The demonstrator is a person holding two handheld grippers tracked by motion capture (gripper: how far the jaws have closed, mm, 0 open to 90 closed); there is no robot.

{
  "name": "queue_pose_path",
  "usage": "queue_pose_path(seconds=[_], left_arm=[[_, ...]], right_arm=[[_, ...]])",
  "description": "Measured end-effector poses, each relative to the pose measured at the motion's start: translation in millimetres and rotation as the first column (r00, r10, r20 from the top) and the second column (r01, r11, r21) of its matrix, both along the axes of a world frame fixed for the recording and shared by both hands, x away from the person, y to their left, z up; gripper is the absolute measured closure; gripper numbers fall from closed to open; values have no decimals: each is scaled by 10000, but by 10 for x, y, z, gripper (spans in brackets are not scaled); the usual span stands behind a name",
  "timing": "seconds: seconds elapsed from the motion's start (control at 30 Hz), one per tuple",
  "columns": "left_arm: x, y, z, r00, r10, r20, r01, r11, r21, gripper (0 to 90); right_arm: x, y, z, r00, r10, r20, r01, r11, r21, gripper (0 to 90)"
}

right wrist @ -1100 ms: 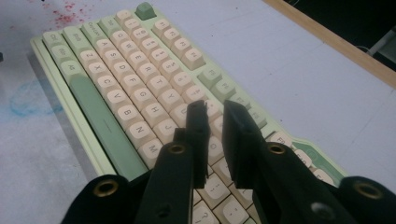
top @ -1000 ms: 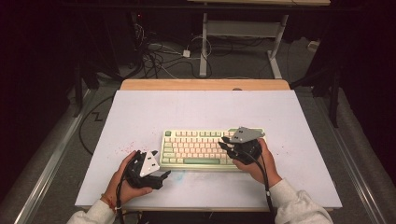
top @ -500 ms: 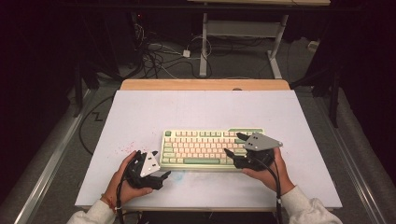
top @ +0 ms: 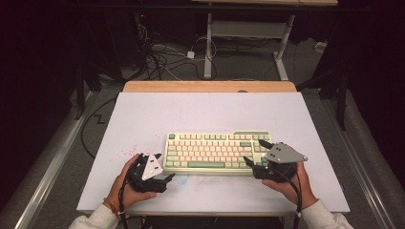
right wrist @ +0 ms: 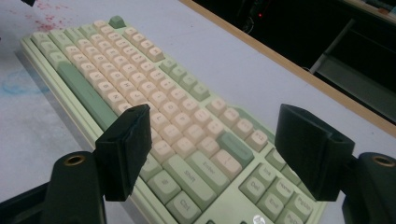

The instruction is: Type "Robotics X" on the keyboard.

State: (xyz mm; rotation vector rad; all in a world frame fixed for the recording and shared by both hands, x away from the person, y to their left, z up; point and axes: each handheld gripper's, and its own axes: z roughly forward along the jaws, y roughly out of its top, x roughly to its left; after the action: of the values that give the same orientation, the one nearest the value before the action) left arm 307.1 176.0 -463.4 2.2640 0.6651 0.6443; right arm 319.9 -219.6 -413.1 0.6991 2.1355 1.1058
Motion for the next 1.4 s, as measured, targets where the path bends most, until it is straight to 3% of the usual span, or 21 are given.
queue_pose_path(seconds=[0.17, 0.53, 0.7, 0.9, 1.07, 1.4], left_arm=[[-3, 2, 28, 10000, -75, -48, 74, 9998, -170, 226], [6, 18, 84, 9999, 142, -78, -143, 9997, -192, 303], [19, 20, 135, 9998, 150, -142, -155, 9993, -334, 410], [62, -56, 216, 9993, -72, -369, 55, 9989, -466, 709], [133, -160, 311, 9985, -311, -449, 298, 9991, -308, 862], [330, -451, 421, 9940, -577, -929, 584, 9983, 42, 875]], right_arm=[[-76, -78, -32, 10000, -57, 17, 57, 9999, 84, 279], [-242, -244, -166, 9994, -337, 26, 338, 9991, -256, 278], [-317, -318, -217, 9991, -431, -37, 430, 9985, -347, 276], [-380, -366, -242, 9990, -442, -83, 439, 9986, -311, 276], [-399, -349, -273, 9993, -339, -152, 332, 9987, -395, 276], [-384, -321, -313, 9990, -297, -319, 278, 9980, -569, 276]])
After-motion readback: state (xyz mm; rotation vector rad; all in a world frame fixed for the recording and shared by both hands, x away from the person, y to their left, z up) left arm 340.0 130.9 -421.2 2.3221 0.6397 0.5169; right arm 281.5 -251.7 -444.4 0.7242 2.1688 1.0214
